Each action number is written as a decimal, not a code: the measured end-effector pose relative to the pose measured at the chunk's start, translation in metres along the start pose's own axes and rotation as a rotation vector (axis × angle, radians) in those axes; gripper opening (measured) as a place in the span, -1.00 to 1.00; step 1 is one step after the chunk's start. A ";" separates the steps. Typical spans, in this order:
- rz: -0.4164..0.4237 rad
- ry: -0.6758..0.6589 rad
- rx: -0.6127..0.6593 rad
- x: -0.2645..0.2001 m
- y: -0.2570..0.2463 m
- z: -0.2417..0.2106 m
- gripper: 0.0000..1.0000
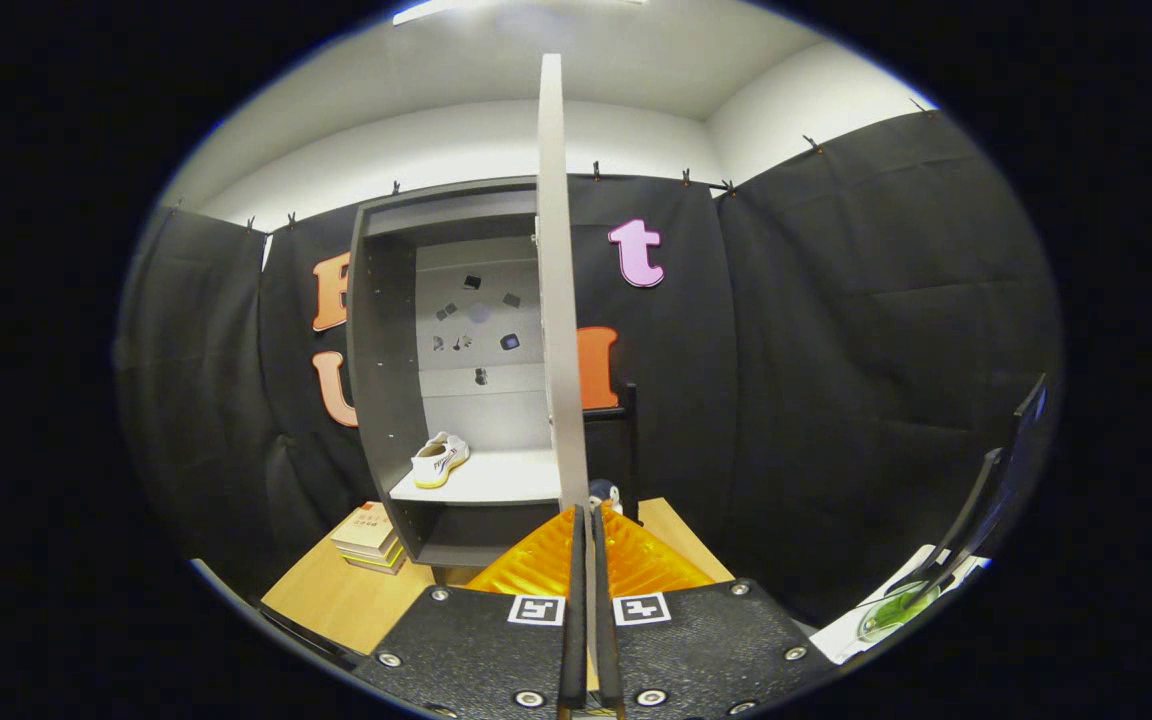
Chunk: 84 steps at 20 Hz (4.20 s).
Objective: Open the shoe cabinet door, grab the shoes and put them into the shoe cabinet, then close the shoe cabinet door.
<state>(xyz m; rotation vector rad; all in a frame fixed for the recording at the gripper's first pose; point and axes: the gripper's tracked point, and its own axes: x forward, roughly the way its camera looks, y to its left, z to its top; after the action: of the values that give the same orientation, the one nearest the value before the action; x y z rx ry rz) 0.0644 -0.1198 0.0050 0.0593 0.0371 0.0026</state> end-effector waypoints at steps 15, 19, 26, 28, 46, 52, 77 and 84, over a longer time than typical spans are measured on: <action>0.166 0.164 0.038 0.007 0.156 -0.116 -0.58; 0.214 0.331 0.058 0.033 0.187 -0.208 -0.42; 0.257 0.593 0.162 0.088 0.212 -0.370 -0.31; 0.256 0.642 0.176 0.105 0.214 -0.402 -0.30; 0.184 0.685 0.224 0.204 0.220 -0.486 -0.92; 0.160 0.656 0.134 0.198 0.205 -0.459 -0.99; 0.211 0.226 -0.076 0.338 0.218 -0.080 -0.99; 0.183 0.286 -0.105 0.474 0.220 -0.078 -0.99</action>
<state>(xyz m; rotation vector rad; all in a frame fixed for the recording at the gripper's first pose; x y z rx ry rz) 0.5350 0.1066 -0.0773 -0.0434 0.3168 0.1957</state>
